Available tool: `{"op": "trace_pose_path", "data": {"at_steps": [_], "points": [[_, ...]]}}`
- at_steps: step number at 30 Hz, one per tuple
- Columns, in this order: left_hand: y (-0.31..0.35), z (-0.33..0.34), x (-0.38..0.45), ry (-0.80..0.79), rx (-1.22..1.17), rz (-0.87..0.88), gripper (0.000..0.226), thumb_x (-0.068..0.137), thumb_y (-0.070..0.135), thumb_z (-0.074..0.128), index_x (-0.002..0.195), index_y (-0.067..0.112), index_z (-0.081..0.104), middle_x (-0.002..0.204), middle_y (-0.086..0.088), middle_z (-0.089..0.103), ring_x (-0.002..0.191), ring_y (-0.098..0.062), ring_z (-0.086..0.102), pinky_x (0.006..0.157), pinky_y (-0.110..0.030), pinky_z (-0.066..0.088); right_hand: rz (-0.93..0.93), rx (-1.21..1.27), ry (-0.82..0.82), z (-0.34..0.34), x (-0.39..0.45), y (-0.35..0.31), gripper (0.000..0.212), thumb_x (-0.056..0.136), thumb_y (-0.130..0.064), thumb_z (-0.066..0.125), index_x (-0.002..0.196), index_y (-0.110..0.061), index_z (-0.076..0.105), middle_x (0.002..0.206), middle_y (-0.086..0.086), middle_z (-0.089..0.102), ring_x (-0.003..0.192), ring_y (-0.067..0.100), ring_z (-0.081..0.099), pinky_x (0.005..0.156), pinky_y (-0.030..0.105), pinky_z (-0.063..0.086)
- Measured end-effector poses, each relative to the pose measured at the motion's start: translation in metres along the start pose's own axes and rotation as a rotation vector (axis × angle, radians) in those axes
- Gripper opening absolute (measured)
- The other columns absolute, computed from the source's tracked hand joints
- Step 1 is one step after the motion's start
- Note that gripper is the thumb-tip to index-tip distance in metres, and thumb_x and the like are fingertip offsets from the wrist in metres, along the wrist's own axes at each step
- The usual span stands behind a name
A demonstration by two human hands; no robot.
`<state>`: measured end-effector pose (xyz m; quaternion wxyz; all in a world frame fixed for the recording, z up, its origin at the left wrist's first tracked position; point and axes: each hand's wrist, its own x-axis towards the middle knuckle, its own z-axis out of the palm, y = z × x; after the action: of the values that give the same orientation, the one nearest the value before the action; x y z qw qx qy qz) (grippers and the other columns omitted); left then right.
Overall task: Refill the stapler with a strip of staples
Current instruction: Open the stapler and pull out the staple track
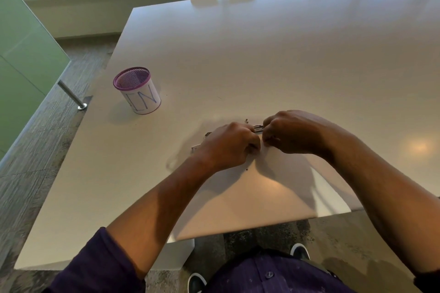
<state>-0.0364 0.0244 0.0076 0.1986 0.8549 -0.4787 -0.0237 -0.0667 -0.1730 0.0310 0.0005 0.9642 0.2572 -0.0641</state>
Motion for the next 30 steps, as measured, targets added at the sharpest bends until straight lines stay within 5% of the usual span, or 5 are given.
{"op": "trace_pose_path", "data": {"at_steps": [4, 10, 20, 25, 30], "points": [[-0.002, 0.001, 0.001, -0.01, -0.033, -0.015, 0.021, 0.086, 0.005, 0.069, 0.097, 0.018, 0.082, 0.095, -0.002, 0.072, 0.082, -0.022, 0.067, 0.071, -0.044, 0.059, -0.034, -0.083, -0.026, -0.002, 0.002, -0.003, 0.023, 0.103, -0.022, 0.051, 0.109, -0.019, 0.073, 0.111, -0.003, 0.069, 0.092, 0.016, 0.068, 0.067, 0.022, 0.039], [-0.004, 0.0, 0.002, -0.011, -0.069, -0.02, 0.02, 0.085, 0.003, 0.07, 0.097, 0.015, 0.082, 0.096, -0.003, 0.073, 0.082, -0.022, 0.068, 0.072, -0.043, 0.059, 0.017, 0.013, -0.088, -0.005, 0.002, -0.001, 0.021, 0.102, -0.024, 0.053, 0.109, -0.02, 0.071, 0.11, -0.004, 0.066, 0.092, 0.018, 0.066, 0.077, 0.03, 0.055], [-0.009, 0.001, 0.001, 0.012, -0.094, -0.011, 0.018, 0.086, 0.003, 0.071, 0.093, 0.016, 0.08, 0.093, -0.001, 0.072, 0.08, -0.018, 0.067, 0.07, -0.043, 0.059, 0.098, 0.194, -0.206, 0.002, 0.008, 0.0, 0.013, 0.101, -0.03, 0.051, 0.105, -0.019, 0.057, 0.102, -0.001, 0.056, 0.084, 0.012, 0.055, 0.073, 0.023, 0.044], [-0.016, -0.023, -0.003, 0.145, -0.119, -0.044, 0.018, 0.084, 0.002, 0.076, 0.097, 0.014, 0.08, 0.092, 0.001, 0.072, 0.078, -0.011, 0.065, 0.073, -0.032, 0.057, 0.015, 0.273, 0.066, -0.023, 0.022, -0.005, 0.005, 0.093, -0.024, 0.063, 0.093, -0.02, 0.06, 0.086, -0.008, 0.06, 0.076, 0.01, 0.06, 0.066, 0.025, 0.05], [-0.035, -0.067, -0.01, 0.296, -0.042, -0.137, 0.016, 0.084, 0.004, 0.078, 0.096, 0.014, 0.08, 0.087, 0.002, 0.07, 0.07, -0.006, 0.06, 0.069, -0.024, 0.054, 0.048, 0.528, 0.367, -0.051, 0.06, -0.016, 0.011, 0.085, -0.018, 0.07, 0.083, -0.01, 0.063, 0.075, 0.006, 0.069, 0.069, 0.022, 0.064, 0.061, 0.036, 0.053]]}}
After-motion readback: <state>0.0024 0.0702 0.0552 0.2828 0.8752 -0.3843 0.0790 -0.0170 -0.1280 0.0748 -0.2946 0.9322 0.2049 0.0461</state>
